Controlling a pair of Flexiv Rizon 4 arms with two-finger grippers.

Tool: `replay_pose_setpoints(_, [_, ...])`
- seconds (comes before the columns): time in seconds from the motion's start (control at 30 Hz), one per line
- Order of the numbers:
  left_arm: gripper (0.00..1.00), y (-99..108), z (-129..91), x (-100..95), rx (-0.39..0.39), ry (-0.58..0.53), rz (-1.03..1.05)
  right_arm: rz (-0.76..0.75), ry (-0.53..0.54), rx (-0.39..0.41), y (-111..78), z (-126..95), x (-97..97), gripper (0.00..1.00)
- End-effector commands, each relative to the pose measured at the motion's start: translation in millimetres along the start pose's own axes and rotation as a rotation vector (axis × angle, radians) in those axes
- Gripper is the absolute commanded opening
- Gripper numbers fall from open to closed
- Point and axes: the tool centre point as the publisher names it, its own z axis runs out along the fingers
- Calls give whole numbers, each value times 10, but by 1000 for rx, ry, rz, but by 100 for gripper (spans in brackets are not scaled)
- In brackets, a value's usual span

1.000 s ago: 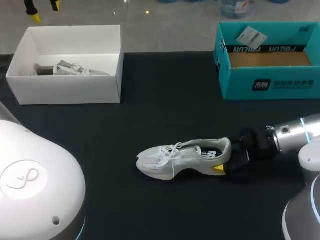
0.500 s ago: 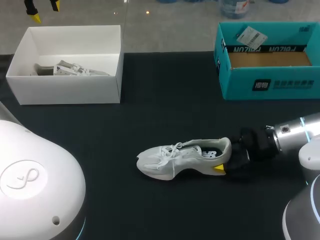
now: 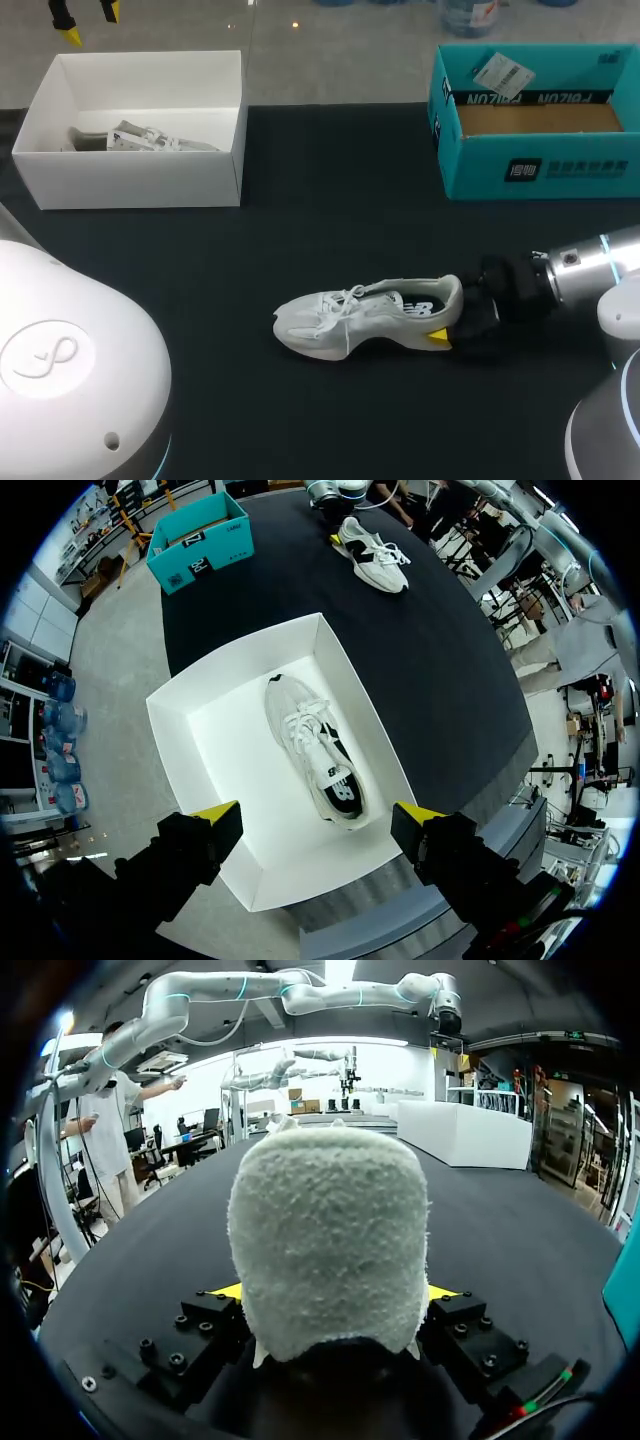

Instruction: Take the shoe out of the shoebox, open the shoe tongue, remove and reinsert the insole, then place the shoe into the shoebox

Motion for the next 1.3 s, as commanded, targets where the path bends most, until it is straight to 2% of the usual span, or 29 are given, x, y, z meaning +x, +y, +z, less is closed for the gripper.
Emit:
replay_pose_setpoints(0.03, [100, 5, -2, -2, 0, 1, 1, -1, -1, 2, -44, 30, -22, 0])
replay_pose_setpoints(0.17, [100, 5, -2, -2, 0, 1, 1, -1, -1, 2, -44, 30, -22, 0])
replay_pose_setpoints(0.2, [100, 16, -13, 26, 4, -14, -55, -1, -1, 2, -44, 30, -22, 0])
replay_pose_setpoints(0.23, [100, 24, -29, 57, -64, -34, -112, -1, -1, 2, -44, 30, -22, 0])
replay_pose_setpoints(0.27, [100, 24, -50, 90, -27, -45, -157, -1, -1, 2, -44, 30, -22, 0])
replay_pose_setpoints(0.3, [100, 36, -53, 103, -55, -32, -217, -1, -1, 2, -44, 30, -22, 0])
replay_pose_setpoints(0.37, [100, 83, -66, 132, -32, -41, -345, -1, -1, 2, -44, 30, -22, 0])
replay_pose_setpoints(0.47, [100, 44, -63, 182, -124, -58, -455, -1, -1, 2, -44, 30, -22, 0])
replay_pose_setpoints(0.5, [100, 20, -65, 192, -115, -65, -468, -1, -1, 2, -44, 30, -22, 0])
replay_pose_setpoints(0.53, [100, -15, -57, 197, -160, -57, -504, -1, -1, 2, -44, 30, -22, 0])
replay_pose_setpoints(0.63, [100, -100, -46, 231, -200, -74, -578, -1, -1, 2, -44, 30, -22, 0])
replay_pose_setpoints(1.13, [100, -128, -40, 242, -185, -67, -577, -1, -1, 2, -44, 30, -22, 0])
replay_pose_setpoints(1.17, [100, -151, -51, 237, -158, -76, -661, -1, -1, 2, -44, 30, -22, 0])
replay_pose_setpoints(1.23, [100, -257, -32, 306, -183, -138, -818, -1, -1, 2, -44, 30, -22, 0])
replay_pose_setpoints(1.3, [100, -359, -38, 392, -139, -129, -942, -1, -1, 2, -44, 30, -22, 0])
